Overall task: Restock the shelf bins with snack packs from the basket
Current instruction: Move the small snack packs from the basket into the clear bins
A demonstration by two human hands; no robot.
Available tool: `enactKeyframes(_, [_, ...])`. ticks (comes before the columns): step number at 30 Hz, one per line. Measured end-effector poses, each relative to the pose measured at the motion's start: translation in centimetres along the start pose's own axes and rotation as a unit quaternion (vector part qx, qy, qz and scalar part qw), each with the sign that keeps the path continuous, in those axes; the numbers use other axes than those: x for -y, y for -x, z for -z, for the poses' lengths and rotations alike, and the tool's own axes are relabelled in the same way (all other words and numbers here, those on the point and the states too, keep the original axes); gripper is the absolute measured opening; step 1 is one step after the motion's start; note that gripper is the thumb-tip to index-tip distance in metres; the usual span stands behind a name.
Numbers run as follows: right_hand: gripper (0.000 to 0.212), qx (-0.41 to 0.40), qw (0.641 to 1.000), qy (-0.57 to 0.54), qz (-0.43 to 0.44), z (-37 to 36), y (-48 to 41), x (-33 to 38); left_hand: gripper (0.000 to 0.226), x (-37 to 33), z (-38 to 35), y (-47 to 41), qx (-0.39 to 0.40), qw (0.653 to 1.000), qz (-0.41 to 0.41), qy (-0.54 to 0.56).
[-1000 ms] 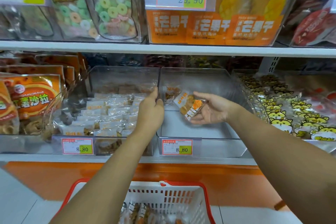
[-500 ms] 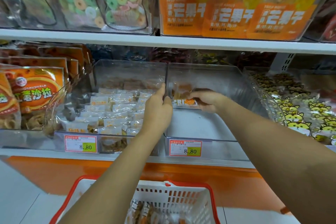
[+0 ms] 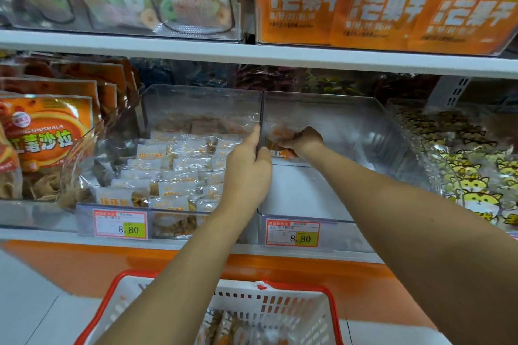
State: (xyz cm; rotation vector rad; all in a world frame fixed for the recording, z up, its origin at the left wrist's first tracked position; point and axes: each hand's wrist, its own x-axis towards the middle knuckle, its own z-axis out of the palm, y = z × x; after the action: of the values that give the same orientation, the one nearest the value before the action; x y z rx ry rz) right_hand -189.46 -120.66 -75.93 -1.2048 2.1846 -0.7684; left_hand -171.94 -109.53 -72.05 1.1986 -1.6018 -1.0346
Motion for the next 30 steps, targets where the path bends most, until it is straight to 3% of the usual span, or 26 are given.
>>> enactKeyframes(3, [0.044,-0.007,1.000,0.013,0.001,-0.1,0.1,0.4,0.049,0.1,0.0,0.0,-0.001,1.000,-0.007,0.006])
enactKeyframes(7, [0.045,-0.043,0.998,0.032,-0.020,0.2,0.4,0.5,0.050,0.1,-0.1,0.0,-0.005,1.000,-0.011,0.001])
enactKeyframes(12, [0.026,0.016,0.994,-0.102,-0.030,-0.3,1.5,1.1,0.049,-0.2,-0.3,-0.1,-0.015,1.000,-0.014,0.001])
enactKeyframes(20, [0.028,0.026,0.992,-0.077,0.099,3.4,10.3,0.9,0.044,-0.4,0.4,1.1,-0.017,0.993,-0.047,-0.108])
enactKeyframes(23, [0.029,-0.030,0.978,-0.089,0.185,4.4,15.6,0.7,0.042,-0.2,1.5,4.2,-0.025,0.972,-0.135,-0.189])
enactKeyframes(26, [0.046,-0.115,0.955,-0.037,0.270,3.4,21.3,-0.9,0.039,0.4,3.0,9.4,-0.059,0.963,-0.193,-0.176])
enactKeyframes(29, [0.049,-0.064,0.951,0.019,0.303,1.0,25.2,-3.3,0.011,2.8,4.5,14.0,-0.088,0.956,-0.198,-0.199])
enactKeyframes(30, [0.049,-0.032,0.950,0.045,0.307,-0.1,26.0,-4.3,0.017,4.1,4.9,15.2,-0.077,0.958,-0.168,-0.218])
